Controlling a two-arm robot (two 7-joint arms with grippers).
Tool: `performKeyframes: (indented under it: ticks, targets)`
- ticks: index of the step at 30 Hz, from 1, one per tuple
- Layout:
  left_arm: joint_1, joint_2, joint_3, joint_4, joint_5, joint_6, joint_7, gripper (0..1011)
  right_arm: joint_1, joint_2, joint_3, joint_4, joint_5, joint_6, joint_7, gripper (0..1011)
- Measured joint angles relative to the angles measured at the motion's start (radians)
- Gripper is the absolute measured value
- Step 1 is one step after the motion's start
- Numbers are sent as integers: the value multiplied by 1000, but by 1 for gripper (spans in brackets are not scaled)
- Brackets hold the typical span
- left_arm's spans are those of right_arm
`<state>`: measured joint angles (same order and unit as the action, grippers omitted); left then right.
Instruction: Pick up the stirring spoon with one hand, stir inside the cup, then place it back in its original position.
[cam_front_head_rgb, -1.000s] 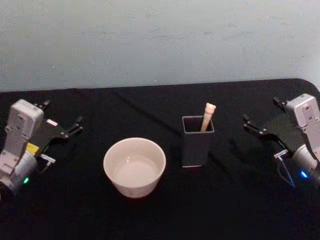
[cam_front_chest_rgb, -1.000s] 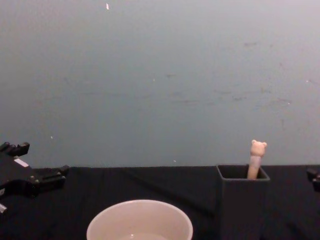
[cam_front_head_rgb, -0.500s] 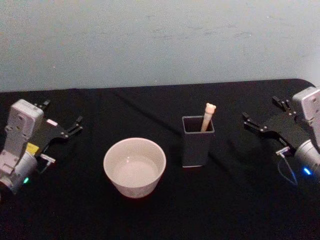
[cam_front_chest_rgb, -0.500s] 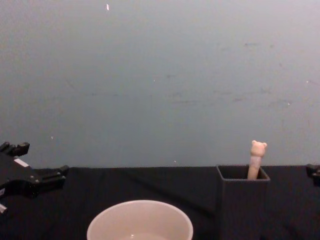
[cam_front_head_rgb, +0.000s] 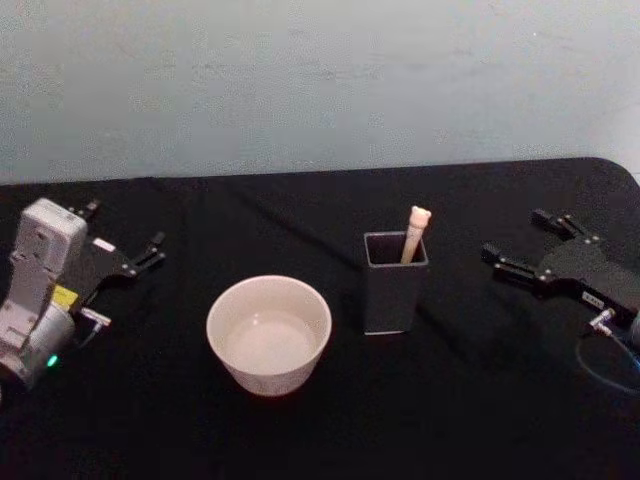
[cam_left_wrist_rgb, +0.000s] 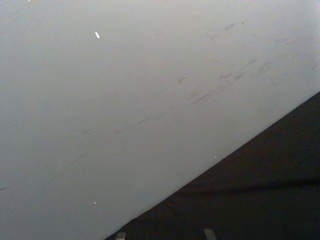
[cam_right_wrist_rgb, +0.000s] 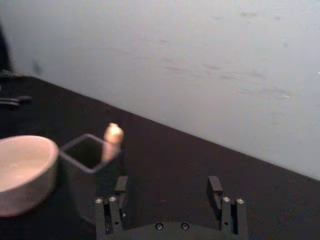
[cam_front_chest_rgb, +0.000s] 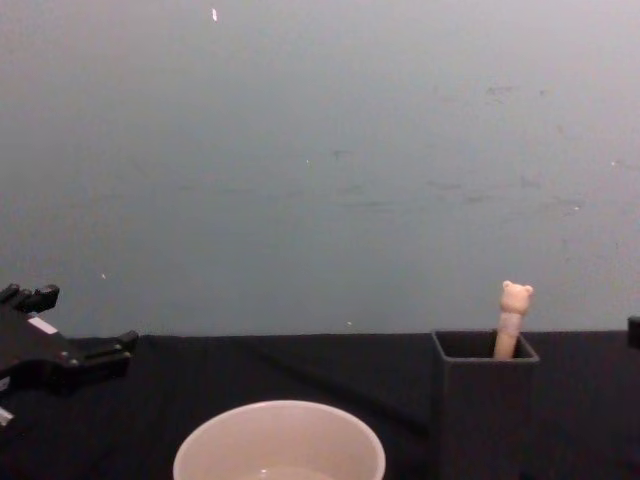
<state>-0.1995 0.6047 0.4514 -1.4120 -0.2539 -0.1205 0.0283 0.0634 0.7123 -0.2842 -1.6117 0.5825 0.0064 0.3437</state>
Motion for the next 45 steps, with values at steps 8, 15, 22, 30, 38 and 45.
performKeyframes:
  ticks: [8, 15, 22, 30, 38, 45]
  targets:
    - [0, 0, 0, 0, 0, 0, 0, 1001, -4, -17, 0, -31, 41, 17, 98, 1002]
    - [0, 0, 0, 0, 0, 0, 0, 1001, 50, -73, -41, -4, 7, 44, 112, 1000]
    - [0, 0, 0, 0, 0, 0, 0, 1001, 107, -130, -72, 48, -21, 68, 113, 1000]
    - [0, 0, 0, 0, 0, 0, 0, 1001, 172, -182, -95, 121, -47, 78, 113, 1002]
    - [0, 0, 0, 0, 0, 0, 0, 1001, 210, -210, -104, 165, -57, 88, 122, 1002]
    - [0, 0, 0, 0, 0, 0, 0, 1001, 227, -226, -108, 183, -54, 113, 126, 1000]
